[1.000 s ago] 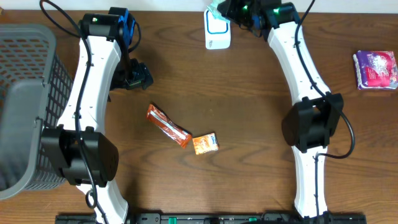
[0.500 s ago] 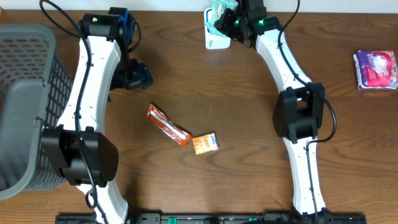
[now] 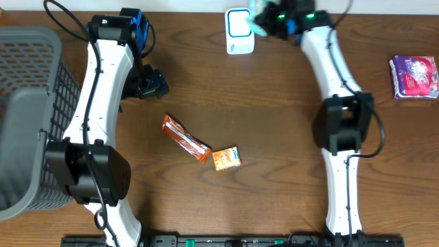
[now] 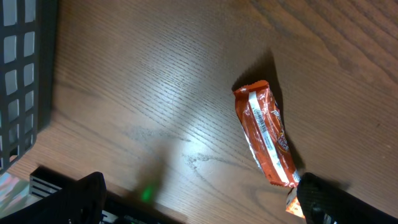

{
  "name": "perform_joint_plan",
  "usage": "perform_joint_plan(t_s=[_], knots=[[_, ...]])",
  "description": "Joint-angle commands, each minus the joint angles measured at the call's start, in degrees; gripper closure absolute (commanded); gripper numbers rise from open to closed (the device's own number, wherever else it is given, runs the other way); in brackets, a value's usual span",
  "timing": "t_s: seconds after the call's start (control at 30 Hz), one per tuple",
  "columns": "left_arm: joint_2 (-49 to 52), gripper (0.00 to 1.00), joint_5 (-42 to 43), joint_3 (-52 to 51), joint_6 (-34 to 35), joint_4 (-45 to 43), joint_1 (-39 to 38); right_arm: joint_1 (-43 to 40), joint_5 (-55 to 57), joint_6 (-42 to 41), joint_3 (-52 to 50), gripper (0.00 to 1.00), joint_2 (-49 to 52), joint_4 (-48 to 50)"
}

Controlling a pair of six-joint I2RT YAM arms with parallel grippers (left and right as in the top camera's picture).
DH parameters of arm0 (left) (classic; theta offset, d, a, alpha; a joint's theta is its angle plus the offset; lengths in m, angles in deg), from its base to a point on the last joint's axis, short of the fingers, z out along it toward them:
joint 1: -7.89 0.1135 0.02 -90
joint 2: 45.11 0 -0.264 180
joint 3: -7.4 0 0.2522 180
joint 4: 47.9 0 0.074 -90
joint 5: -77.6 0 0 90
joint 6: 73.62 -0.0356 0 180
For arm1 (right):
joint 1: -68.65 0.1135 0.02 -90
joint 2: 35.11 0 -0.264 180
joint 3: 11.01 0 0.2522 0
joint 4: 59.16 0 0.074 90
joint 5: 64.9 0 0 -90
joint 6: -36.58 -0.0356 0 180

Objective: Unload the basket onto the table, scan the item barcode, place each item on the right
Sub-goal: 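Carry the packet to the right edge and release it beside the pack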

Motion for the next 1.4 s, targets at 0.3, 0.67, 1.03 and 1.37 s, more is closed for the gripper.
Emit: perform_joint_plan(t_s=[0.3, 0.67, 1.03, 1.37], knots=[[0.46, 0.02, -0.52, -0.28, 0.11, 0.15, 0.20, -24.59, 8.31, 20.55, 4.79, 0.99, -4.74, -27.69], [0.46, 0.02, -0.52, -0.28, 0.11, 0.15, 0.17, -35.93, 8.72, 38.99, -11.58, 0.95, -4.72, -29.70], [0.46, 0.02, -0.52, -0.28, 0.11, 0.15, 0.17, -44.33, 18.62, 31.82, -8.39, 0.77, -6.43, -34.88], [0.46, 0.02, -0.52, -0.28, 0.11, 0.15, 0.20, -42.97, -1.18, 34.69, 12.85, 0.05, -6.82, -47.28]])
